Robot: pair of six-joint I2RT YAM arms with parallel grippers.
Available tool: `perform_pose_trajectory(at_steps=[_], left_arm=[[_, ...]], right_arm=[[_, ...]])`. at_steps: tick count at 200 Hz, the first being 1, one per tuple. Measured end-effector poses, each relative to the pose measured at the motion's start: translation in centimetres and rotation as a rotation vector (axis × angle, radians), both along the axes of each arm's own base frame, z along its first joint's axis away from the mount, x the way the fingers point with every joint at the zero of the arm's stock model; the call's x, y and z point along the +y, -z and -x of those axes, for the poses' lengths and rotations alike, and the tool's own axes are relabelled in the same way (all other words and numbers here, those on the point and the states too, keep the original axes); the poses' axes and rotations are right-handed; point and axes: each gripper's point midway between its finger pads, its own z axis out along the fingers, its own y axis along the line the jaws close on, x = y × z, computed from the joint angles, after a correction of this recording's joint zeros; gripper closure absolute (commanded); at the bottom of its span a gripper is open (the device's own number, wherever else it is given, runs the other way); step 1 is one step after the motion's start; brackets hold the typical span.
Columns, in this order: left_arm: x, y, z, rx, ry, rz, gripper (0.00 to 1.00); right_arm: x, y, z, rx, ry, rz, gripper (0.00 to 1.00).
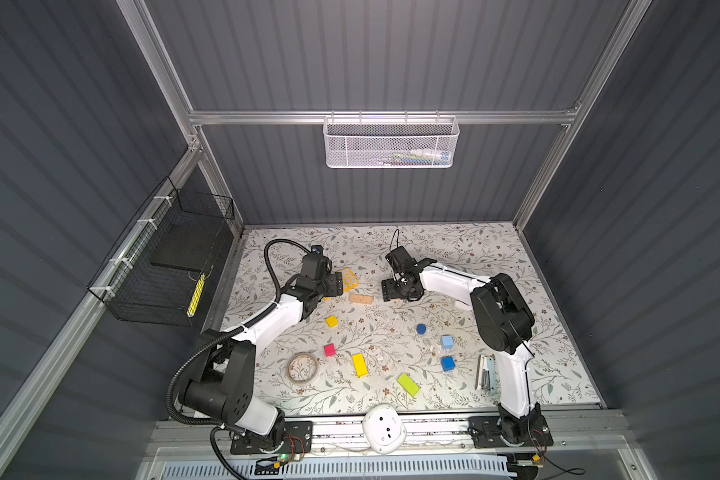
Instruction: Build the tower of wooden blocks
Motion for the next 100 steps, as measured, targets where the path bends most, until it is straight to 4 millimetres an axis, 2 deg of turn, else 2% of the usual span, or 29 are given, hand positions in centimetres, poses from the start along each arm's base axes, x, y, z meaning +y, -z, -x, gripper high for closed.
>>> perform_pose_trajectory(at_steps=[100], left_arm=[[0.01,0.00,0.01,0.000,0.000,-0.001,0.17]], right_arm=[[0.21,-0.23,0.57,0.028,0.053,-0.046,0.15]])
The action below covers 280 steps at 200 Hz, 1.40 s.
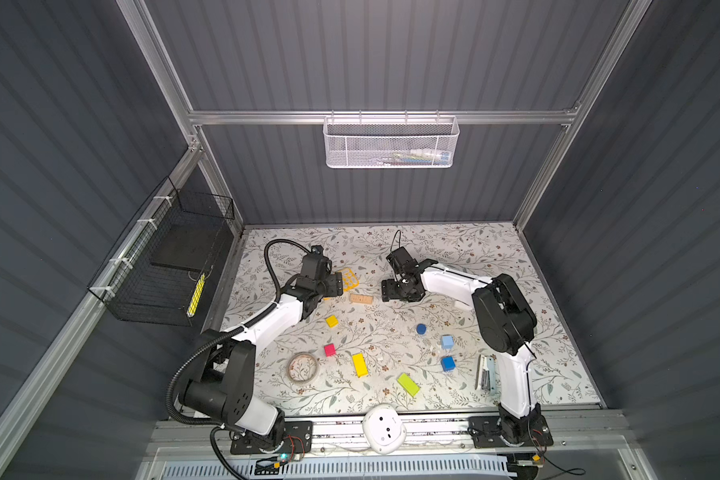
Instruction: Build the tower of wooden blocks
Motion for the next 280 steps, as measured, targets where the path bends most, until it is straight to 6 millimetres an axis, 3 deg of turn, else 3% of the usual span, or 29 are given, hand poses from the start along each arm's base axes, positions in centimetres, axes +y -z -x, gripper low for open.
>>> perform_pose_trajectory(at_steps=[52,125,220,280], left_arm=[[0.1,-0.1,0.0,-0.003,-0.001,-0.009,0.17],[0.1,-0.1,0.0,-0.003,0.000,-0.010,0.17],[0.1,-0.1,0.0,-0.003,0.004,-0.015,0.17],[0.2,0.0,0.1,0.000,0.004,-0.016,0.17]], right_arm=[[0.1,-2.2,-0.3,-0.058,-0.075,0.005,0.06],[0.6,-3.0,0.0,-0.081,-0.286,0.064,0.01],[0.6,0.8,0.0,-0.005,-0.377,0.137,0.02],[0.3,0.9,-0.2,-0.005,-0.363,0.158,0.08]])
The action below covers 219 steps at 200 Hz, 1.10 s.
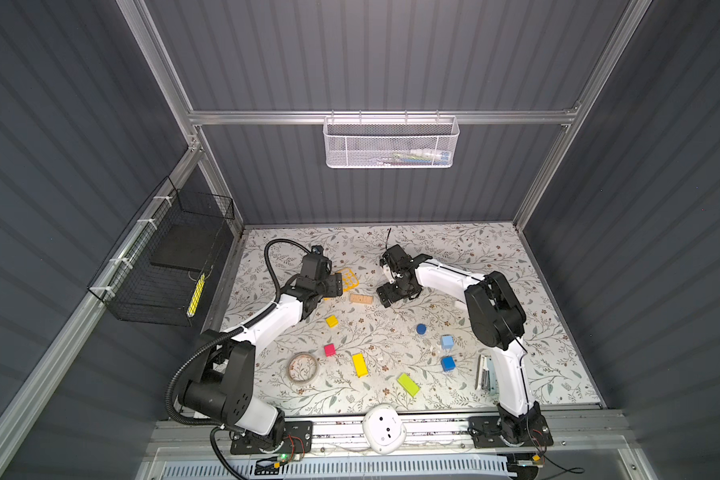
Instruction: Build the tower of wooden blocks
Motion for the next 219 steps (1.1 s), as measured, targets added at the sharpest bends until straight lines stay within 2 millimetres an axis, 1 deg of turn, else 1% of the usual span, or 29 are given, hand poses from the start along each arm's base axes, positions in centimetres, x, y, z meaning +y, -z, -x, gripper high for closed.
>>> perform_pose_trajectory(at_steps=[19,43,63,117,165,219], left_arm=[[0.0,0.0,0.0,0.000,0.000,0.000,0.17],[0.0,0.0,0.0,0.000,0.000,0.000,0.17],[0.0,0.0,0.0,0.000,0.000,-0.001,0.17],[0.0,0.0,0.0,0.000,0.000,-0.001,0.17],[0.2,0.3,0.2,0.013,-0.003,-0.009,0.17],[0.2,0.3,0.2,0.012,-0.005,-0.011,0.17]], right_arm=[[-0.1,0.0,-0.1,-0.001,0.009,0.001,0.12],[-0.1,0.2,-0.1,0.002,0.023,0.001,0.23],[0.0,0.1,-0.2,-0.003,0.038,-0.008,0.25],[-0.1,0.0,-0.6,-0.003,0.128,-0.026,0.27],[-1.1,0.2,-0.8,-0.012,0.279,-0.016,0.28],[-2.1,0.3,-0.4,-0.006,0.396,-0.013,0.24]])
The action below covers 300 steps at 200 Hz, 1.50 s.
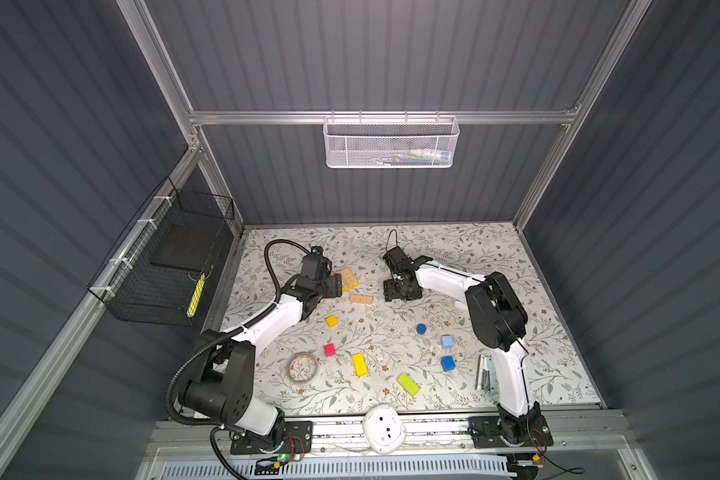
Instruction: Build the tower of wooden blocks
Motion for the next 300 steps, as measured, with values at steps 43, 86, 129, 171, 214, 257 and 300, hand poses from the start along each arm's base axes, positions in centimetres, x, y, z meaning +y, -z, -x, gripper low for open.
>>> perform_pose_trajectory(at_steps=[43,86,129,171,214,257,300], left_arm=[[0.0,0.0,0.0,0.000,0.000,0.000,0.17],[0.0,-0.2,0.1,-0.003,0.002,-0.002,0.16],[0.1,-0.3,0.1,-0.003,0.002,-0.002,0.16],[0.1,-0.3,0.1,-0.005,0.006,-0.007,0.16],[0.1,-0.3,0.1,-0.005,0.004,-0.009,0.16],[0.2,-0.3,0.1,-0.006,0.001,-0.011,0.16],[0.2,-0.3,0.1,-0.006,0.002,-0.011,0.17]], right_arm=[[-0.1,0.0,0.1,0.001,0.031,-0.004,0.17],[-0.3,0.1,0.2,0.004,0.036,0.004,0.09],[-0.4,0.1,0.2,0.006,0.037,0.006,0.01],[-0.4,0.0,0.2,0.006,0.037,0.005,0.01],[-0.8,-0.2,0.6,0.028,0.041,0.005,0.01],[-0.7,-1.7,1.0,0.026,0.032,-0.020,0.01],[-0.2,-6.4,0.7,-0.050,0.021,-0.093,0.01]])
